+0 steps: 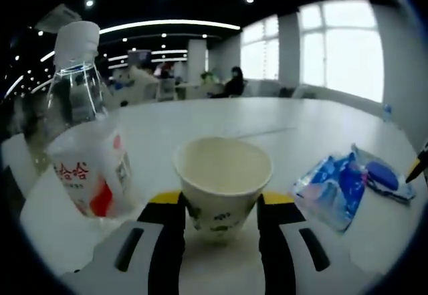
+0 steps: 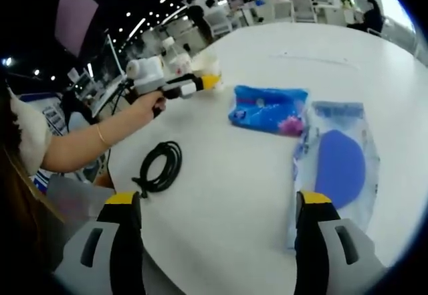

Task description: Arrange the tabletop items into an orderly group along one side of the table until the central work area is clear of visible clutter.

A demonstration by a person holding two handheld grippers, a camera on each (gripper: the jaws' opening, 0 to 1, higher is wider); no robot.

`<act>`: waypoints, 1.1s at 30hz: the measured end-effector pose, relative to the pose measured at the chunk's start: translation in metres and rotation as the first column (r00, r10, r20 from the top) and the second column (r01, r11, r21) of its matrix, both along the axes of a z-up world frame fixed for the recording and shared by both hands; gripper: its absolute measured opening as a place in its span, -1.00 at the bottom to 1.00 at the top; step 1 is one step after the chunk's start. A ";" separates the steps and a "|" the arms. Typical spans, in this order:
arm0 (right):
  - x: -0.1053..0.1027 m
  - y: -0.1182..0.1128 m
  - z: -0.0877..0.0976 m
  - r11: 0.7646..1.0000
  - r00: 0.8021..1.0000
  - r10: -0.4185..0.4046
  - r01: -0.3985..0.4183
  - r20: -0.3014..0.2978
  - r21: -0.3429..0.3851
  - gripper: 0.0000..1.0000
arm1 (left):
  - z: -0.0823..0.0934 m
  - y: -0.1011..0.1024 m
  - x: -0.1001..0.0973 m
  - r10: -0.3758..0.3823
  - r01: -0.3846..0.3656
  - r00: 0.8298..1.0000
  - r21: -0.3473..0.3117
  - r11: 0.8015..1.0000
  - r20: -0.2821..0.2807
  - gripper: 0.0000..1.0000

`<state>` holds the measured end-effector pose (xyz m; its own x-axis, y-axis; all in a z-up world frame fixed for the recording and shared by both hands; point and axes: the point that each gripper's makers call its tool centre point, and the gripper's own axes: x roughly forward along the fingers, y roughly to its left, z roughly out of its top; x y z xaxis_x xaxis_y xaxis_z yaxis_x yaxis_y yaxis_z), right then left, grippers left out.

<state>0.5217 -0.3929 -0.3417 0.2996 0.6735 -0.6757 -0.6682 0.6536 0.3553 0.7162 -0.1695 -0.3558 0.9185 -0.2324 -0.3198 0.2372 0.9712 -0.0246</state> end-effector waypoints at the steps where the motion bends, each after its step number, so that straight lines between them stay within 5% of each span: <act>1: 0.000 0.000 0.000 1.000 1.000 -0.001 0.001 -0.001 0.000 0.88 | -0.001 0.000 0.000 0.002 -0.002 1.000 0.003 1.000 -0.003 -0.20; 12: -0.001 0.003 0.000 1.000 1.000 0.002 -0.002 -0.004 0.015 0.90 | -0.006 0.000 -0.005 0.011 -0.011 0.999 -0.005 1.000 -0.046 -0.06; 24: 0.016 0.007 0.025 0.991 0.997 -0.065 0.059 0.052 0.118 0.99 | -0.003 -0.002 -0.030 -0.060 0.060 0.994 -0.001 0.998 -0.093 0.21; 33: 0.051 -0.001 0.059 0.976 0.971 -0.156 0.122 0.183 0.183 0.99 | 0.008 -0.004 -0.058 -0.142 0.149 0.980 0.046 0.988 -0.138 0.46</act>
